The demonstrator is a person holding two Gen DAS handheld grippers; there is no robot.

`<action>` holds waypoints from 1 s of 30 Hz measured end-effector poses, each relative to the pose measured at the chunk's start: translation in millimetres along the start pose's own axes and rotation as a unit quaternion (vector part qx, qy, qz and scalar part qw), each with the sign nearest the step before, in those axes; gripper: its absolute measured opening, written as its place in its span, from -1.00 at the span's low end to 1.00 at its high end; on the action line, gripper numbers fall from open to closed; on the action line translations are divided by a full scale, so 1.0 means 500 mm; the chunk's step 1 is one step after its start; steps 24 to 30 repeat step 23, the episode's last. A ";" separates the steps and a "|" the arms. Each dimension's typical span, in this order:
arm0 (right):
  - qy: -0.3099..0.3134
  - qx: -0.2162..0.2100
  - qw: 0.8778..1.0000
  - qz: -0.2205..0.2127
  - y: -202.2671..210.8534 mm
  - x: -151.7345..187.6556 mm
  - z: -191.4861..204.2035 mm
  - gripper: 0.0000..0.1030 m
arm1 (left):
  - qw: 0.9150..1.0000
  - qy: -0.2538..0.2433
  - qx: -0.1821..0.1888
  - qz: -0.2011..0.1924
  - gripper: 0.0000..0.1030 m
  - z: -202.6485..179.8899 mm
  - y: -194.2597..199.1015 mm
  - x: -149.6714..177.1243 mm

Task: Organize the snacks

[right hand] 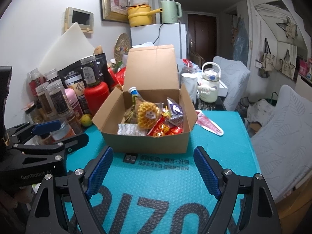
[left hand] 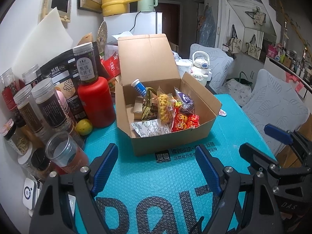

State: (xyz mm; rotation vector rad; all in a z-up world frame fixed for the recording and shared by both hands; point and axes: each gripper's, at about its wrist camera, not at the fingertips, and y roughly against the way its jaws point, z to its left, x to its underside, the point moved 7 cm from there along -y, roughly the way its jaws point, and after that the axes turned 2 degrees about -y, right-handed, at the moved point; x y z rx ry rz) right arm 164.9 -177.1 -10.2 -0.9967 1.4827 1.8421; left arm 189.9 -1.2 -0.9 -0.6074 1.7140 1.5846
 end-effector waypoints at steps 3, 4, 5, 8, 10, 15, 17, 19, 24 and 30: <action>-0.003 -0.002 1.000 0.004 -0.006 0.003 -0.004 0.66 | 1.000 -0.003 -0.007 -0.001 0.59 0.000 -0.001 -0.004; -0.004 -0.001 1.000 0.006 -0.009 0.004 -0.006 0.66 | 1.000 -0.006 -0.009 -0.001 0.59 0.000 -0.002 -0.006; -0.005 0.000 1.000 0.007 -0.011 0.005 -0.008 0.66 | 1.000 -0.008 -0.008 0.000 0.59 -0.002 -0.005 -0.006; -0.007 0.003 1.000 0.009 -0.015 0.005 -0.013 0.66 | 1.000 -0.006 -0.005 0.007 0.59 -0.004 -0.011 -0.003; -0.009 0.003 1.000 0.009 -0.017 0.005 -0.015 0.66 | 1.000 -0.007 -0.005 0.010 0.59 -0.006 -0.016 -0.001; -0.014 0.010 1.000 0.012 -0.025 0.008 -0.025 0.66 | 1.000 -0.010 -0.005 0.023 0.59 -0.011 -0.033 0.004; -0.016 0.012 1.000 0.012 -0.028 0.009 -0.028 0.66 | 1.000 -0.009 -0.003 0.027 0.59 -0.011 -0.039 0.006; -0.024 0.013 1.000 0.011 -0.028 0.009 -0.034 0.66 | 0.999 -0.009 0.000 0.031 0.59 -0.013 -0.043 0.007; -0.034 0.015 0.999 0.016 -0.034 0.011 -0.045 0.66 | 0.999 -0.009 0.007 0.037 0.59 -0.016 -0.051 0.008; -0.034 0.015 0.999 0.016 -0.034 0.011 -0.045 0.66 | 0.999 -0.009 0.007 0.037 0.59 -0.016 -0.051 0.008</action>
